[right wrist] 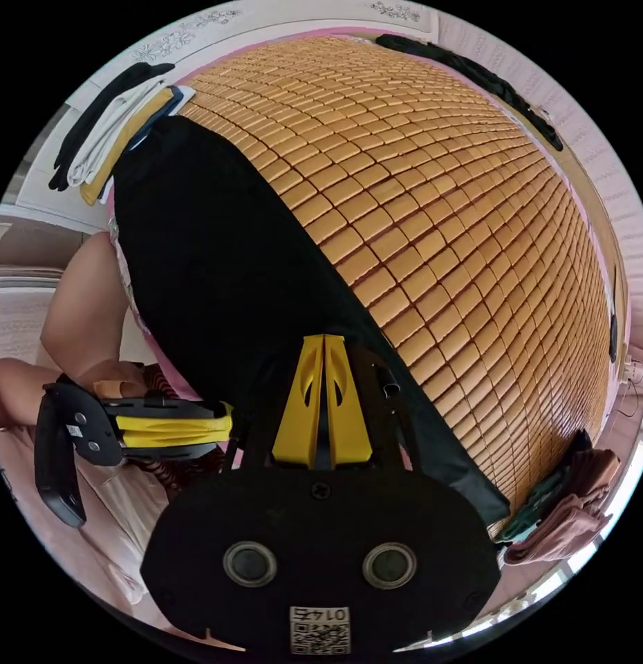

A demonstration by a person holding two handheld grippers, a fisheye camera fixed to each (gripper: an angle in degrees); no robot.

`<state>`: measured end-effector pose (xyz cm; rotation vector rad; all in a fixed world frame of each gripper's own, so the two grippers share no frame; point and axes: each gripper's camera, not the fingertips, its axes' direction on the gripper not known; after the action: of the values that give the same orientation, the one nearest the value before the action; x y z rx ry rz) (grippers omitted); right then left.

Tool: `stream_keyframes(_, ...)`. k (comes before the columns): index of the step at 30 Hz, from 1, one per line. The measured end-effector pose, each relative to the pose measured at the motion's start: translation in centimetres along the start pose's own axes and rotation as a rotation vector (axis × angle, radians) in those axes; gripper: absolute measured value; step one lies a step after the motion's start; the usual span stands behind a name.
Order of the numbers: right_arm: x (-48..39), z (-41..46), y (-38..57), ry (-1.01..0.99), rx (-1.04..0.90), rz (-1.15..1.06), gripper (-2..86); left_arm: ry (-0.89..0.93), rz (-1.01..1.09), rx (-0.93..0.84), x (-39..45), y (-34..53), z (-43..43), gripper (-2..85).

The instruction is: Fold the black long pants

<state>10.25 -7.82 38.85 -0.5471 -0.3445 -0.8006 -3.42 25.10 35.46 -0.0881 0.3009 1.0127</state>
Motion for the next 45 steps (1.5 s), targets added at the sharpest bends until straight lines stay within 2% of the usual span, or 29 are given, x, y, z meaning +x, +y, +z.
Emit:
stream_keyframes(5, -2.2, 0.5, -3.0, 0.103, -0.160, -0.152, -0.9, 0.025, 0.019, 0.012, 1.0, -0.9, 0.4, -1.0)
stream_keyframes(9, -1.2, 0.7, -4.6, 0.019, -0.243, -0.084, -1.0, 0.058, -0.035, 0.027, 1.3, -1.3, 0.7, -1.0)
stream_keyframes(15, -4.0, 1.1, -4.7, 0.207, -0.327, -0.076, -1.0, 0.087, -0.055, -0.063, 1.8, -4.3, 1.1, -0.9)
stream_keyframes(18, -2.3, -0.3, -2.7, 0.110, -0.273, 0.006, -1.0, 0.129, -0.132, -0.164, 1.2, -6.6, 0.8, -0.8)
stream_keyframes(20, -1.1, -2.2, 0.5, 0.007, -0.154, 0.078, -1.0, 0.111, -0.188, -0.128, 0.7, -7.9, -1.4, -0.2)
stream_keyframes(22, 0.5, -5.6, 7.8, -0.114, 0.140, 0.227, -1.0, 0.091, -0.177, -0.029, 1.1, -8.3, -3.2, 1.5)
stream_keyframes(25, 2.4, -6.8, 20.1, -0.165, 0.428, 0.484, -0.9, 0.123, -0.189, -0.008, 1.9, -9.7, -4.1, 5.8)
stream_keyframes(27, 3.4, -6.0, 27.6, -0.156, 0.512, 0.653, -0.8, 0.193, -0.164, -0.021, 2.6, -11.0, -3.9, 6.0)
stream_keyframes(31, 5.2, -3.4, 42.9, -0.066, 0.522, 1.022, 0.7, 0.152, -0.135, -0.008, 4.8, -13.7, -3.1, 5.7)
stream_keyframes(37, 8.4, -0.2, 55.9, -0.095, 0.540, 1.318, 8.5, 0.121, -0.200, -0.152, 6.0, -17.0, 0.5, 8.1)
stream_keyframes(41, 10.7, 1.2, 60.2, -0.143, 0.598, 1.430, 10.8, 0.156, -0.224, -0.176, 6.4, -20.3, 1.3, 8.1)
stream_keyframes(45, 12.2, 2.0, 62.0, -0.146, 0.604, 1.441, 11.4, 0.171, -0.078, -0.118, 7.7, -26.5, 1.3, 8.3)
